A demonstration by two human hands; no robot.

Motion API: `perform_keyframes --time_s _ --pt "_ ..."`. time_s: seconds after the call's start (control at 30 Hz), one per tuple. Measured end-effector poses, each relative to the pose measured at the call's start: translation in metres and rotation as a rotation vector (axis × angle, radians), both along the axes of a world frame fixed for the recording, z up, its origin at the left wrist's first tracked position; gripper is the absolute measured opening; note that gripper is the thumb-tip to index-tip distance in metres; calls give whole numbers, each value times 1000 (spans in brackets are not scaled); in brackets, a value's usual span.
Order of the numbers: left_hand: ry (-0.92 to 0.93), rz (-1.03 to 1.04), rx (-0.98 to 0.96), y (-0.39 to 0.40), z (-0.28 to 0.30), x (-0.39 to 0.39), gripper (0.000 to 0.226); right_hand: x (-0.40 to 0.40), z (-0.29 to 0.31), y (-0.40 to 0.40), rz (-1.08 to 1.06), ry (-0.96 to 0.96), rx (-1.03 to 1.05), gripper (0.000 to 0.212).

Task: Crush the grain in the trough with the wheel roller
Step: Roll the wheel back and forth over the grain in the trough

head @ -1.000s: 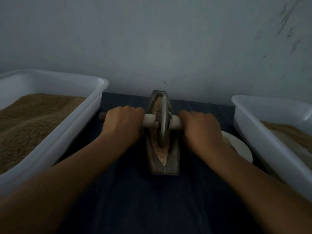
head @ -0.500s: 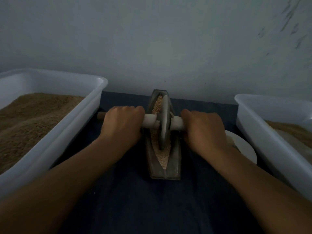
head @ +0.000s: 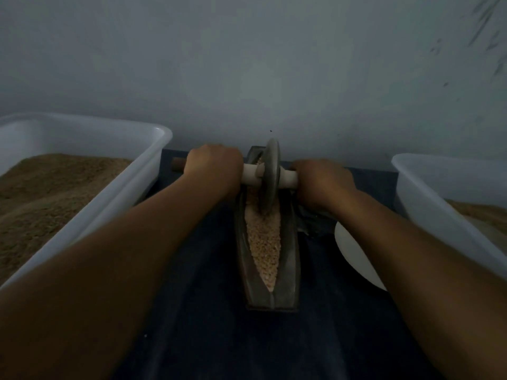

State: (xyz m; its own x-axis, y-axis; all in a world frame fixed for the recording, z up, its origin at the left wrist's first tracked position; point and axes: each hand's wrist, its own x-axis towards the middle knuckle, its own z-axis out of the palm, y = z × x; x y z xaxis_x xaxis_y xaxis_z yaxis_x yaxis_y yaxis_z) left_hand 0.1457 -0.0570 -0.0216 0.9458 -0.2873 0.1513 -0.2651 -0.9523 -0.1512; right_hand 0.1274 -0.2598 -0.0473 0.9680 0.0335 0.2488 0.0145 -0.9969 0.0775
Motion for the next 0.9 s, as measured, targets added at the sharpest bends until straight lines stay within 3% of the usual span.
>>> perform_keyframes --time_s 0.3,0.6,0.73,0.9 --pt "7 -32 2 18 -6 -53 35 -62 -11 9 78 -213 -76 26" --pt "-254 -108 96 23 -9 -106 33 -134 -13 13 126 -234 0 23" --pt "-285 -135 72 25 -15 -105 30 -131 -14 13 130 -249 -9 21" --pt "-211 -66 36 22 -21 -73 47 -92 -17 8 147 -245 -56 20"
